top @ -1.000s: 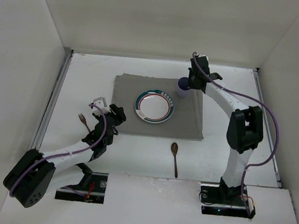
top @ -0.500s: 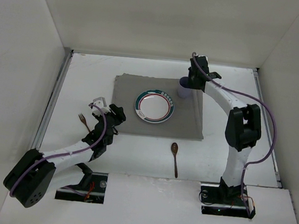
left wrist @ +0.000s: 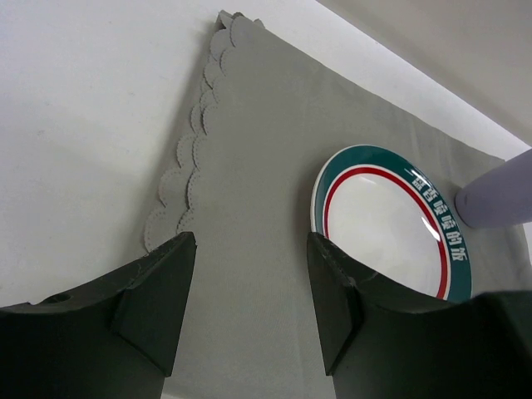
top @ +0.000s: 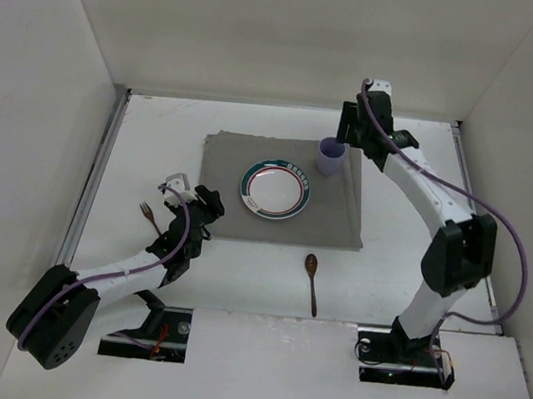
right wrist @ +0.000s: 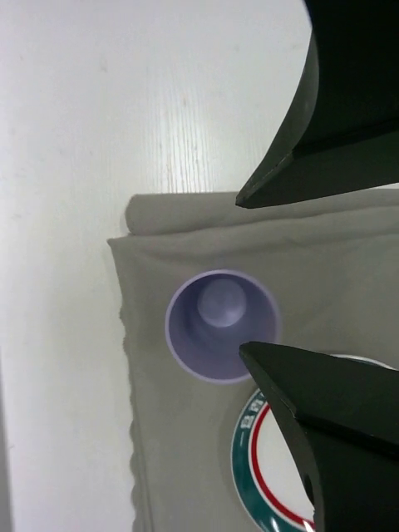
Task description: Set the dinner table for one person
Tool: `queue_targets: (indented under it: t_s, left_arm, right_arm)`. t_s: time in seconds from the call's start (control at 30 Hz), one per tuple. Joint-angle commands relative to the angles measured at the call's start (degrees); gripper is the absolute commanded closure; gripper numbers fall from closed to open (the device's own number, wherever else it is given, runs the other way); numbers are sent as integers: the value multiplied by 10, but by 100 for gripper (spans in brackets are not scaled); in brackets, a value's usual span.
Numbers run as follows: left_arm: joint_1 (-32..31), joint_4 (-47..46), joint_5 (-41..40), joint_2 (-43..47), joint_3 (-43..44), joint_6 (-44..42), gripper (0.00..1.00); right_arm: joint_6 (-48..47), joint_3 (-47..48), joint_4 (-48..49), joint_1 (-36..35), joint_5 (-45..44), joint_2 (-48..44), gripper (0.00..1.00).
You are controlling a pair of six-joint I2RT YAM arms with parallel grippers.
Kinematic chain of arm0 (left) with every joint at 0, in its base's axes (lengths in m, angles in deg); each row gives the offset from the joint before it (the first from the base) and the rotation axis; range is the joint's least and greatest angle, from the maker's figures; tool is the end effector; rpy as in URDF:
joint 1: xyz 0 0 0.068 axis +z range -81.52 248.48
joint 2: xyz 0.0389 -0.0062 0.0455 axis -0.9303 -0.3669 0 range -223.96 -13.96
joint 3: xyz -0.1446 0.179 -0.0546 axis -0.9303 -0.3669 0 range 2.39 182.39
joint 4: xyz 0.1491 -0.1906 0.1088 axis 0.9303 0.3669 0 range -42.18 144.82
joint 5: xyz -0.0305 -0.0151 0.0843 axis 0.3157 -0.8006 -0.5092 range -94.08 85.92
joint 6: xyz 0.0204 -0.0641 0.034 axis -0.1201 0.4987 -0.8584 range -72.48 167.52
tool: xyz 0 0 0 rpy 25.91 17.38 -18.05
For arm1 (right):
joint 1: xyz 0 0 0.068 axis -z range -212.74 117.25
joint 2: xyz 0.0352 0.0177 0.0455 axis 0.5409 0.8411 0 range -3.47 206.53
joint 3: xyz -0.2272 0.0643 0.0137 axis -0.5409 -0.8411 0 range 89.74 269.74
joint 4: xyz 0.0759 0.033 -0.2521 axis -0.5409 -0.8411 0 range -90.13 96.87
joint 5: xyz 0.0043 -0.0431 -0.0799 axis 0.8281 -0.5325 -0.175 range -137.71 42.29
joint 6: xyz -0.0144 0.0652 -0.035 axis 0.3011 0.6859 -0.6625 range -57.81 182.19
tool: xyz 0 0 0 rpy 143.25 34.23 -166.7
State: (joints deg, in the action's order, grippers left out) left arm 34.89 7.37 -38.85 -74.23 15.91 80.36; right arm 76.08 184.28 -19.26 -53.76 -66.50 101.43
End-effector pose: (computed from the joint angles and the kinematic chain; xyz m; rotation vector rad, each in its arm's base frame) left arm 0.2264 -0.1069 0.1558 -0.4415 1.6150 -0.3687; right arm 0.4199 0.1394 0.2666 0.0456 2.1684 -0.0142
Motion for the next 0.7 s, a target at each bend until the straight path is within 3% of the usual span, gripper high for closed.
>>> queue_targets:
  t_s: [0.0, 0.07, 0.13, 0.23, 0.3, 0.43, 0.67]
  left_arm:
    - [8, -19, -6, 3, 0, 3, 46]
    - [8, -17, -5, 13, -2, 6, 46]
    - [6, -13, -4, 19, -2, 7, 46]
    - [7, -12, -3, 15, -2, 8, 46]
    - [7, -12, 0, 15, -2, 8, 46]
    - [13, -12, -5, 17, -3, 4, 46]
    - [24, 0, 2, 23, -2, 11, 46]
  right_arm:
    - [11, -60, 55, -26, -48, -105, 28]
    - [37, -141, 100, -50, -100, -158, 31]
    - [65, -232, 151, -81, -132, -212, 43]
    - [92, -341, 187, -144, -132, -261, 73]
    - [111, -395, 174, -186, -136, -281, 85]
    - [178, -489, 119, -264, -131, -347, 86]
    - [348, -578, -10, -383, -85, -395, 68]
